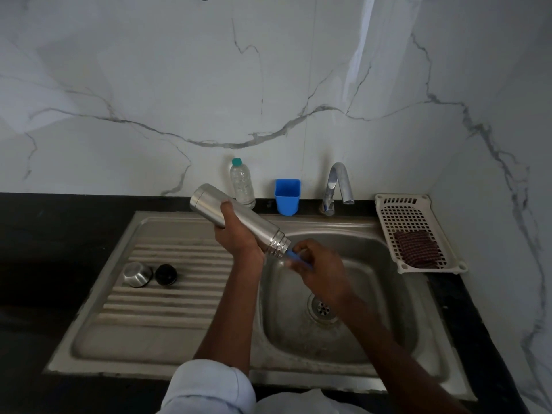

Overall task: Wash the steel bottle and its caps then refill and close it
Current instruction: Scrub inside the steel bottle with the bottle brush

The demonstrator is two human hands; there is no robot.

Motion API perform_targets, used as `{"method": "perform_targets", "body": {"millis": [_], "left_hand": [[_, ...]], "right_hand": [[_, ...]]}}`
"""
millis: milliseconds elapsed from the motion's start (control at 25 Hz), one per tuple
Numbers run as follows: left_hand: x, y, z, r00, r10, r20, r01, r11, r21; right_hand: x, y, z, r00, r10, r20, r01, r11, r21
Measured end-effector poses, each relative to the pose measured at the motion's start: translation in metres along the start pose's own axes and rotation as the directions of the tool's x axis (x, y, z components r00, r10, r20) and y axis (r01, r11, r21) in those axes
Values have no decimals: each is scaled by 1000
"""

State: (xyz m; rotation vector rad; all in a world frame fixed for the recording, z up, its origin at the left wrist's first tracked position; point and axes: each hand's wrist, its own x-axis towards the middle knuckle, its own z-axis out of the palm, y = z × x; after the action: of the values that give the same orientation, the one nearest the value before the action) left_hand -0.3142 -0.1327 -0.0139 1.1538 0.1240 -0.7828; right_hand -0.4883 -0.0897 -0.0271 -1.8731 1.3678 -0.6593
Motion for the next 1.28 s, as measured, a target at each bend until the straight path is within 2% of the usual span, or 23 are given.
{"method": "perform_targets", "body": {"millis": [80,160,240,320,400,480,560,640,720,800,880,920,1000,1080,1200,1280], "left_hand": [[-1,-1,1,1000,-5,-4,4,1000,-6],[-2,-4,2,1000,-7,-11,7,1000,-18],[-4,-3,3,1000,11,-5,-11,1000,-24],[-4,-2,4,997,53,48,-54,999,2],[-6,-3,7,995,63,81,-63,998,-2],[-9,-4,10,996,46,80,-45,999,-9],[-1,-1,9,996,50,78,-49,999,-15],[14,10,5,997,72,39,-69,995,-69],[30,15,-2,996,88,1,-87,986,-145],[27,11,-6,995,88,-39,-92,989,-120],[14,2,-3,997,56,-54,-61,994,-90],[10,-1,0,998,39,-49,-43,996,-83],[6,1,4,1000,19,-18,-20,997,-79],[13,9,4,999,42,3,-41,995,-87],[30,31,-4,991,110,-76,-124,971,-206],[38,39,-6,977,125,-171,-170,945,-281]], "right_hand": [[0,3,6,987,-128,-102,109,980,-169],[1,0,8,973,-140,-183,106,977,-183],[5,-7,2,990,53,-128,-48,998,43],[7,-9,-2,974,227,14,-224,948,226],[12,-15,-3,973,222,57,-228,964,138],[15,-18,-2,988,155,2,-154,984,-89],[12,-5,-13,997,81,-6,-81,976,-202],[6,27,-37,998,61,26,-57,988,-143],[-3,50,-54,994,112,7,-111,992,-64],[-1,50,-50,989,142,37,-133,972,-194],[9,35,-30,996,78,34,-62,940,-335],[14,25,-23,999,29,16,-21,936,-352],[17,19,-22,999,-50,4,49,949,-312],[12,37,-33,998,-63,-6,60,971,-233],[-5,72,-55,996,48,-80,-63,978,-198],[-11,79,-55,993,73,-94,-96,959,-268]]}}
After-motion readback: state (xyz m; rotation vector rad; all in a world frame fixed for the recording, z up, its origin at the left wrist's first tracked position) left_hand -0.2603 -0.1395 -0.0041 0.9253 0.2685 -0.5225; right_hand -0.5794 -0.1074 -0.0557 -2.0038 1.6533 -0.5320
